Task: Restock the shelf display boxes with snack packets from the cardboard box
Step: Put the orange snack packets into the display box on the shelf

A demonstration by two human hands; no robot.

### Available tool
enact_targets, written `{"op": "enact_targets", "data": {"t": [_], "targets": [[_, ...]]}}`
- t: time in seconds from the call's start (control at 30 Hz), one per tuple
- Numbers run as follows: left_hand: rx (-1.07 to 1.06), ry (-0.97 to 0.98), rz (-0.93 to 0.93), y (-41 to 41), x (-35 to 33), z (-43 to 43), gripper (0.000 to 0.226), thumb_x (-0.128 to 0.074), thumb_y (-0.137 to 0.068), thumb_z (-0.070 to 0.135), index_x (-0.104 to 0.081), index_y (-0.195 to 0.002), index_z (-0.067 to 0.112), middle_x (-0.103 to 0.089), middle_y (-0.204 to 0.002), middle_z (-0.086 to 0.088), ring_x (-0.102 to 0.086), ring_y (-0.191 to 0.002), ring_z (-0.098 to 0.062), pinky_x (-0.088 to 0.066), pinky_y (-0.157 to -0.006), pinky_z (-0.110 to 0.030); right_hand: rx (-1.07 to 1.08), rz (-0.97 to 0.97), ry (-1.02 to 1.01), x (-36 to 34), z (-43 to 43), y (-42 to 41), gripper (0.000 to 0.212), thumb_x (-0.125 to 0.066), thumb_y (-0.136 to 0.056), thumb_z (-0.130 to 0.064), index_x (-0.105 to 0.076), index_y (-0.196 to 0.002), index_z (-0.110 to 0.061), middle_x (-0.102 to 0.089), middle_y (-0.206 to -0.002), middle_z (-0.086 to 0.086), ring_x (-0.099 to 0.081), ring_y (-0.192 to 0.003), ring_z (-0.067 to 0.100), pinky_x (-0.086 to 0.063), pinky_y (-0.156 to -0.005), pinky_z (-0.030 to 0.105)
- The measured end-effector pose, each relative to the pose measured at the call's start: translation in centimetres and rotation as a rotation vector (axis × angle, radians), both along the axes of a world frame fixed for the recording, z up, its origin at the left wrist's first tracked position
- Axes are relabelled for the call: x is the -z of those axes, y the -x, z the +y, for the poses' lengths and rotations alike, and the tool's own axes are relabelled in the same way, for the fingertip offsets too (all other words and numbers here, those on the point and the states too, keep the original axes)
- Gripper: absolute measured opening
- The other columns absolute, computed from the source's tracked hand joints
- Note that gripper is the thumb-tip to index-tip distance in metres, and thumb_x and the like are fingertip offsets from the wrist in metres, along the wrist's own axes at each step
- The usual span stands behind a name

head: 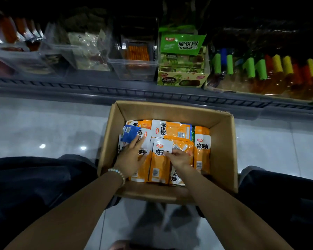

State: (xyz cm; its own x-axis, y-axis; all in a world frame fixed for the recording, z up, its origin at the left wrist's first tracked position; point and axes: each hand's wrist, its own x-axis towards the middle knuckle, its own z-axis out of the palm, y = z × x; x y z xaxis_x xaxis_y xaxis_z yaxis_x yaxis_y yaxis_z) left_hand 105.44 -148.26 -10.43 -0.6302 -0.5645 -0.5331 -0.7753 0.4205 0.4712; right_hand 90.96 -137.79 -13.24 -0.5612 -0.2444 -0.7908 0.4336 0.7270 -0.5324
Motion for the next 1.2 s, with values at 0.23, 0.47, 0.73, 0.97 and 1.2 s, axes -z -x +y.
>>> {"op": "enact_targets", "data": {"t": [0.23, 0.47, 0.73, 0.97, 1.2], "targets": [[0.050, -0.027, -0.038, 2.9, 0.3, -1.0, 0.060, -0.037, -0.100, 0.044, -0.012, -0.153, 0.029, -0.007, -0.161, 0.005, -0.009, -0.147, -0.021, -0.017, -0.118, -0.043, 0.149, 0.122, 0.190, -1.1, -0.5, 2.5, 0.021, -0.070, -0.084, -0.011, -0.057, -0.068, -0.008, -0.053, -0.067, 0.004, -0.049, -0.068, 0.016, -0.041, -0.068, 0.028], [0.184, -0.033, -0.146, 6.7, 0.7, -1.7, 0.062, -0.028, -0.101, 0.049, -0.009, -0.153, 0.023, -0.004, -0.161, 0.002, -0.002, -0.148, -0.018, -0.010, -0.120, -0.042, 0.183, 0.081, 0.054, -0.2, -1.2, 7.7, 0.030, -0.053, -0.097, -0.028, -0.056, -0.118, -0.007, -0.061, -0.108, 0.012, -0.053, -0.091, 0.020, -0.042, -0.081, 0.030], [0.256, -0.078, -0.222, 7.6, 1.8, -1.6, 0.062, -0.019, -0.099, 0.056, -0.001, -0.153, 0.032, 0.012, -0.160, 0.006, 0.012, -0.147, -0.018, 0.002, -0.119, -0.044, 0.143, 0.051, 0.100, 0.7, -1.2, 7.5, 0.041, -0.072, -0.084, -0.028, -0.060, -0.115, -0.006, -0.064, -0.115, 0.006, -0.060, -0.104, 0.021, -0.047, -0.094, 0.035], [0.075, -0.169, -0.114, 8.9, 0.4, 0.3, 0.064, -0.025, -0.096, 0.061, -0.018, -0.151, 0.030, -0.004, -0.161, 0.003, 0.000, -0.148, -0.021, -0.007, -0.120, -0.046, 0.149, 0.101, 0.258, -2.0, -0.5, 6.0, 0.007, -0.068, -0.087, -0.023, -0.067, -0.093, -0.019, -0.069, -0.101, 0.002, -0.066, -0.097, 0.017, -0.054, -0.085, 0.033], [-0.364, -0.767, 0.198, 9.1, -5.9, -0.2, 0.055, -0.047, -0.082, 0.066, -0.053, -0.122, 0.030, -0.065, -0.123, 0.000, -0.060, -0.115, -0.023, -0.043, -0.105, -0.048, 0.226, -0.106, 0.423, -9.2, -0.4, 6.8, 0.025, -0.062, -0.091, -0.018, -0.063, -0.111, -0.002, -0.070, -0.102, 0.019, -0.068, -0.084, 0.029, -0.057, -0.077, 0.041]]}}
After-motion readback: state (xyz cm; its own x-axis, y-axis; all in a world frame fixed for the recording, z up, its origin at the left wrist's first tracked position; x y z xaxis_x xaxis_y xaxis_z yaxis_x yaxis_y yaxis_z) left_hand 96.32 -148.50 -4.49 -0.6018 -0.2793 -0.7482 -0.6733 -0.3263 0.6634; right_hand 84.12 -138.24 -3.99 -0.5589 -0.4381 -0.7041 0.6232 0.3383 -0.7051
